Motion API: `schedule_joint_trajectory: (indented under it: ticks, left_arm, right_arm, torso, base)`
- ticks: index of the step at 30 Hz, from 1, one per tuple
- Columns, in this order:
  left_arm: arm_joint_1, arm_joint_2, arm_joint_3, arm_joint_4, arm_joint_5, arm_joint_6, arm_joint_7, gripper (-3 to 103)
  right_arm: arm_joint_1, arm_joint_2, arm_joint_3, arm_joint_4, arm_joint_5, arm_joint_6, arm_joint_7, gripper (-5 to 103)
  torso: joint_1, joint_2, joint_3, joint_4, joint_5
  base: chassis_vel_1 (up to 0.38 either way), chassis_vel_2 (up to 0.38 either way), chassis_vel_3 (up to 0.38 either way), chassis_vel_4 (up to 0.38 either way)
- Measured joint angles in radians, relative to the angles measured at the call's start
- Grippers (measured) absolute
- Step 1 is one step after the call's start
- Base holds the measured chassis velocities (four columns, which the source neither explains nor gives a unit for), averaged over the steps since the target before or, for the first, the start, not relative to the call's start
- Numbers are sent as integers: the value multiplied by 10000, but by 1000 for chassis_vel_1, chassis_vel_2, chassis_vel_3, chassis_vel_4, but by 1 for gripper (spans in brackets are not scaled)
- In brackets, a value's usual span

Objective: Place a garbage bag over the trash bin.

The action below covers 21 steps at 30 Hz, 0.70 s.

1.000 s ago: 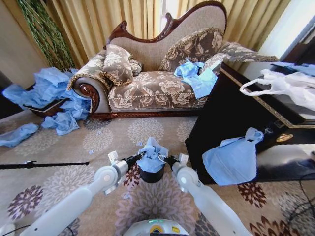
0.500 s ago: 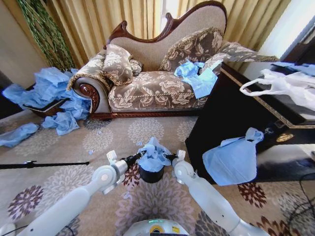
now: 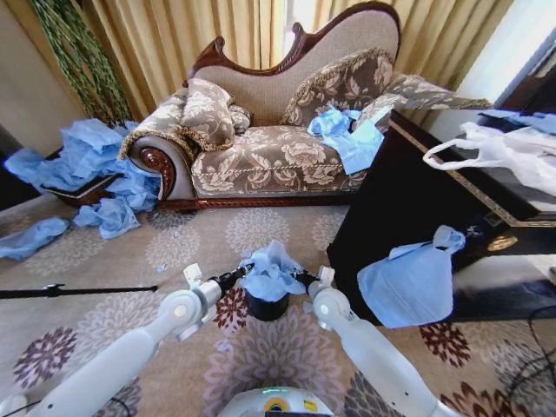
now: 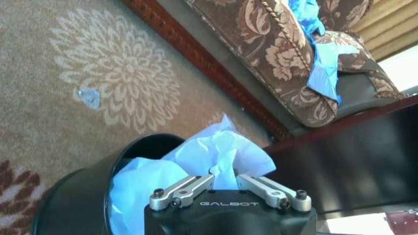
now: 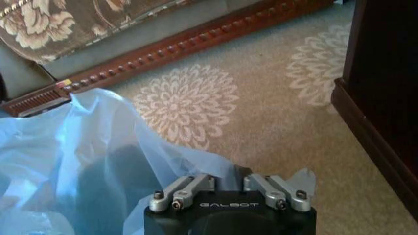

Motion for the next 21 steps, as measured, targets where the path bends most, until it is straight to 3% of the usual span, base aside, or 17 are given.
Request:
schedule_joint_trajectory:
  ticks: [2, 4, 11, 15, 17, 21]
  left_arm:
    - [19, -20, -1, 2, 1, -10, -2, 0]
    - [30, -23, -5, 1, 0, -16, -2, 0]
    - [85, -30, -252, -9, -405, -377, -27, 0]
    - [236, 177, -784, -121, -1514, -365, -776, 0]
    - [454, 324, -1037, -137, -1542, -161, -1032, 0]
    - [1291, 486, -1609, -319, -1490, 244, -1486, 0]
  right_arm:
    - [-154, -67, 48, 117, 3, 9, 0, 6]
    - [-202, -88, 57, 145, 2, 11, -1, 2]
    - [-849, -334, 226, 671, -298, 14, -171, 0]
    - [-1616, -429, 526, 1302, -1533, 248, -720, 0]
    - [-1853, -453, 583, 1558, -1672, 258, -769, 0]
    - [-2310, -404, 590, 1917, -1828, 248, -790, 0]
  torso:
    - [0, 0, 0, 0, 0]
    - [0, 0, 0, 0, 0]
    - [0, 0, 0, 0, 1]
    - [0, 0, 0, 0, 1]
    - [-1, 1, 0, -6, 1]
    - [-2, 0, -1, 5, -1]
  base:
    - [0, 0, 0, 0]
    - [0, 0, 0, 0]
    - [0, 0, 0, 0]
    - [0, 0, 0, 0]
    - [0, 0, 0, 0]
    - [0, 0, 0, 0]
